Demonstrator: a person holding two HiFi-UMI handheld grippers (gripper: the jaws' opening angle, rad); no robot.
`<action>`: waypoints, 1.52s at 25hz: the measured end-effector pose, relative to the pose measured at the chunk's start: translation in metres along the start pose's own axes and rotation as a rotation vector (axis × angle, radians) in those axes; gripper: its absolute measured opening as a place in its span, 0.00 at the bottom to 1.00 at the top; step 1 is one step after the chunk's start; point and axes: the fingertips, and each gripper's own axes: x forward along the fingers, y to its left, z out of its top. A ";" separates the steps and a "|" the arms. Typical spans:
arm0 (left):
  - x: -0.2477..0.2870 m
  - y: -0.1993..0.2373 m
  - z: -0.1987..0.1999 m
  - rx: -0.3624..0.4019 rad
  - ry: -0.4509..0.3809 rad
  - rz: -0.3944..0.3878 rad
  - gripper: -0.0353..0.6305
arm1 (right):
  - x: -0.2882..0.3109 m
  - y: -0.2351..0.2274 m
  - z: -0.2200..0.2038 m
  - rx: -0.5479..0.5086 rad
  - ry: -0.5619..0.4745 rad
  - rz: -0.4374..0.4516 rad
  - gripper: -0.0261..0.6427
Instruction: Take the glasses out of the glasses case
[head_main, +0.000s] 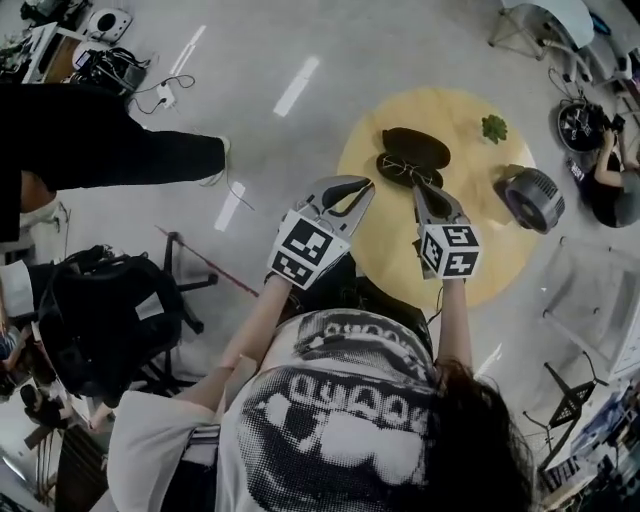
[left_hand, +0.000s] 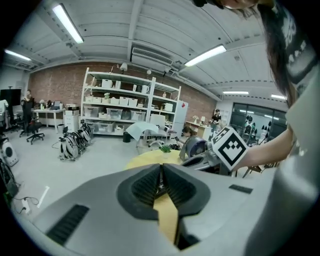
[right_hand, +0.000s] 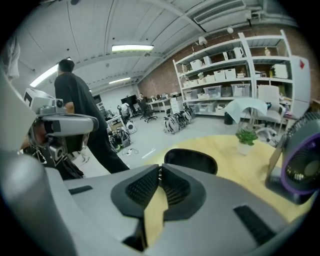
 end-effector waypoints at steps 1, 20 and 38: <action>0.003 0.002 -0.001 0.005 0.003 -0.017 0.09 | 0.004 -0.004 -0.002 0.004 0.010 -0.019 0.06; 0.021 0.037 -0.013 0.081 0.047 -0.189 0.09 | 0.085 -0.049 -0.061 0.014 0.345 -0.212 0.18; 0.023 0.052 -0.010 0.071 0.029 -0.188 0.09 | 0.085 -0.055 -0.068 0.059 0.338 -0.322 0.06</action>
